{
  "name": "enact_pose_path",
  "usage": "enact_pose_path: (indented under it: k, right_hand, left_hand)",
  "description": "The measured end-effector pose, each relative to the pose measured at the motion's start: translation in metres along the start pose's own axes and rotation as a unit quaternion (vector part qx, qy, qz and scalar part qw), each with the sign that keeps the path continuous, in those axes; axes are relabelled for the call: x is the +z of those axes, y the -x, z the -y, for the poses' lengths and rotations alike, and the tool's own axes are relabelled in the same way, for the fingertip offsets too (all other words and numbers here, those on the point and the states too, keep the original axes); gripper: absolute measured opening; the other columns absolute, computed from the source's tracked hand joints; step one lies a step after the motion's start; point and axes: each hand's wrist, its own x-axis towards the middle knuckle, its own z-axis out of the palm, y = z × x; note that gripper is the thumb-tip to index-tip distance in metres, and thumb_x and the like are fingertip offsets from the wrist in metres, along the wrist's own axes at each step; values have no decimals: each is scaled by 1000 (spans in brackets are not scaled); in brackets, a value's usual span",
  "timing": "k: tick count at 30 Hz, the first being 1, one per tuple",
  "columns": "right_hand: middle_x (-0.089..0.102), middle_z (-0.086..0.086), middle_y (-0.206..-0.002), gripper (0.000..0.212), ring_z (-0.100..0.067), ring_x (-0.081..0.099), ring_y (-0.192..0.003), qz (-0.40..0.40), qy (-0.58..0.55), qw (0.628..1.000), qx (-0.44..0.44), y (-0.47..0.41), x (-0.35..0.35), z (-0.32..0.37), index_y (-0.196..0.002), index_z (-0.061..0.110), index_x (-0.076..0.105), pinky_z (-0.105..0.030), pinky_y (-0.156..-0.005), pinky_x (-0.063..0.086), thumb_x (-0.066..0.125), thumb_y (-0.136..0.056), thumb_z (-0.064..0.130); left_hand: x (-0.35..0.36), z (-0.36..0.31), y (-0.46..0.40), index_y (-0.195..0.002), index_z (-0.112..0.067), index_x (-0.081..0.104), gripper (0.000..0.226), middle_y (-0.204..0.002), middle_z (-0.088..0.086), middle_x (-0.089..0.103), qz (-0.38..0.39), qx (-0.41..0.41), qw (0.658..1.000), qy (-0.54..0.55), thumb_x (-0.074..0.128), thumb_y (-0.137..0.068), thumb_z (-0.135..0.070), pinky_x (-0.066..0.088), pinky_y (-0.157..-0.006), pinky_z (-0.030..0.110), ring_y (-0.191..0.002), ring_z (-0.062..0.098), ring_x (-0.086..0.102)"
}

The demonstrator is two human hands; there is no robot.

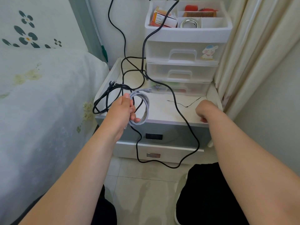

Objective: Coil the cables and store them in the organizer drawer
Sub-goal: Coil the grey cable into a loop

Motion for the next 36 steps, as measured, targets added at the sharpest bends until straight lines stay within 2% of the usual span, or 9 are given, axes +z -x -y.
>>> enact_pose_path:
  k: [6, 9, 11, 13, 15, 23, 25, 30, 36]
  right_hand:
    - [39, 2, -19, 30, -20, 48, -49, -5, 10, 1000, -26, 9, 2, 0, -59, 9, 45, -23, -46, 36, 41, -87, -3]
    - [64, -10, -49, 20, -27, 64, -64, -108, -59, 991, -55, 13, -21, 8, -65, 4, 53, -29, -55, 49, 51, -82, -4]
    - [67, -14, -72, 6, -28, 68, -67, -132, -246, 954, -106, 31, -34, 18, -83, 5, 57, -37, -64, 57, 55, -87, 0]
    - [63, -7, -70, 7, -12, 64, -53, -61, -417, 889, -178, 62, -39, 29, -92, 6, 59, -24, -56, 56, 53, -94, 5]
    - [61, -4, -67, 13, -6, 62, -47, 37, -463, 855, -232, 96, -36, 44, -86, 7, 61, -17, -50, 52, 52, -95, 8]
    - [57, 0, -52, 15, -11, 59, -40, 158, -318, 886, -298, 145, -5, 82, -86, 7, 61, -19, -42, 49, 53, -96, 17]
    - [56, 2, -47, 19, -11, 59, -39, 160, -341, 876, -301, 149, 0, 87, -82, 9, 60, -19, -41, 48, 51, -97, 17]
    - [55, 3, -45, 22, -11, 57, -39, 170, -475, 819, -274, 158, 12, 99, -83, 8, 58, -18, -40, 45, 46, -99, 17]
    - [54, 1, -50, 23, -9, 56, -39, 172, -511, 797, -273, 159, 16, 105, -85, 8, 59, -18, -40, 45, 44, -100, 18]
  left_hand:
    - [-1, 3, 0, -78, -15, 43, 36, -56, -4, 34, -2, 10, 1000, -20, 28, -104, -35, 53, -62, 35, -48, 12, 34]
    - [0, 3, 0, -76, -16, 42, 36, -58, -4, 34, -13, 34, 999, -35, 27, -104, -34, 52, -63, 34, -48, 11, 33]
    - [0, 3, 0, -76, -17, 41, 36, -61, -3, 35, -29, 59, 997, -47, 26, -104, -34, 51, -64, 34, -50, 12, 33]
    - [-1, 3, -1, -76, -17, 41, 36, -64, -3, 36, -44, 79, 994, -52, 26, -104, -34, 50, -67, 36, -51, 12, 34]
    - [-1, 2, -1, -77, -19, 42, 35, -65, -3, 36, -59, 90, 993, -55, 26, -104, -34, 51, -71, 37, -52, 12, 35]
    - [-2, -1, 9, -75, -21, 41, 35, -66, -5, 38, -107, 181, 976, -59, 24, -105, -31, 50, -69, 36, -50, 4, 40]
    - [-1, 0, 10, -76, -19, 43, 36, -63, -7, 38, -86, 178, 979, -55, 25, -105, -31, 50, -66, 38, -46, 1, 39]
    - [6, 0, 17, -73, -17, 45, 38, -63, -6, 45, -86, 164, 980, -70, 29, -105, -29, 40, -49, 14, -49, -1, 44]
    - [4, -1, 17, -79, -23, 51, 36, -66, -1, 52, -106, 135, 982, -76, 29, -103, -38, 51, -63, 37, -66, 17, 53]
